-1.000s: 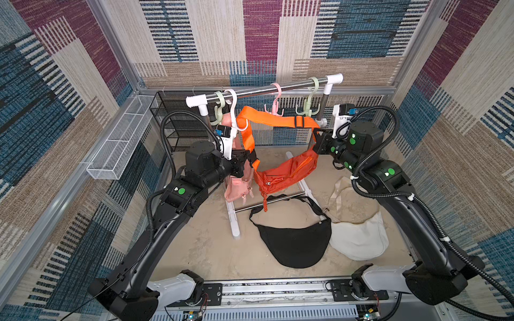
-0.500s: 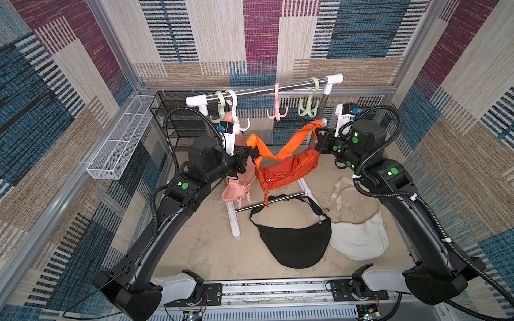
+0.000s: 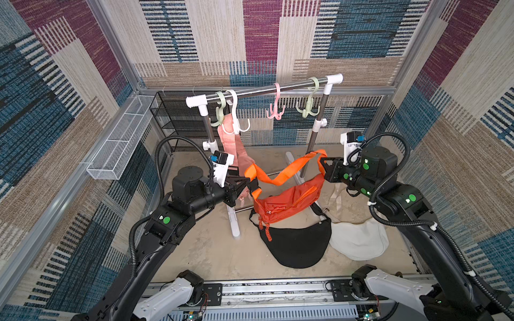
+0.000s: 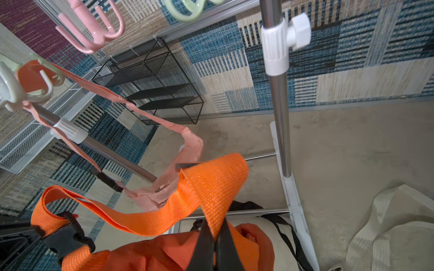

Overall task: Take the bag off the hook
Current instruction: Place the bag inside the bag.

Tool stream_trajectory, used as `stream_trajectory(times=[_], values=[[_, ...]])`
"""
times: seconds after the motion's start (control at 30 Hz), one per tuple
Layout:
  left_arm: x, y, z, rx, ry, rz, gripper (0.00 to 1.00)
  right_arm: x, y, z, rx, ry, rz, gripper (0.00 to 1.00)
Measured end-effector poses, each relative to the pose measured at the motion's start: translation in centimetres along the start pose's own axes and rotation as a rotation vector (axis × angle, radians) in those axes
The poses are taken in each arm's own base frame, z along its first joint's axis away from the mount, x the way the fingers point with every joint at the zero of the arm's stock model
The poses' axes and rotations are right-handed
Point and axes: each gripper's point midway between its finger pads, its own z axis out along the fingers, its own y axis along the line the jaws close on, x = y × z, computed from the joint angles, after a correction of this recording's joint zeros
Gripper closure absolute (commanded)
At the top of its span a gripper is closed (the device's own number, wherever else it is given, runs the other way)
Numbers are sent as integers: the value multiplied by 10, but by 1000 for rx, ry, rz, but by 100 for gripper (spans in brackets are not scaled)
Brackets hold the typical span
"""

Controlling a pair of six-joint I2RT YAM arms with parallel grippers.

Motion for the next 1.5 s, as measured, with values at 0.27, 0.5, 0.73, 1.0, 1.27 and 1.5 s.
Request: stream_trajectory(times=[0.27,0.5,0.73,1.0,1.27,1.5], values=[[42,-22,-39,73,84,-30,100,77,4,-8,-109,239,77,100],[110,-18,-65,44,240,-193,100,149,-7,-29,-114,433,195,100],[166,-18,-83,31,358,-383,100,198,-21,-45,-65,562,302,100],[218,20,-74,-170,492,-549,100,220,-35,-15,11,633,329,100],[221,62,-54,-363,497,-528,100,216,-46,29,34,543,296,99],[219,85,-39,-444,448,-518,100,201,-58,55,82,446,225,95]])
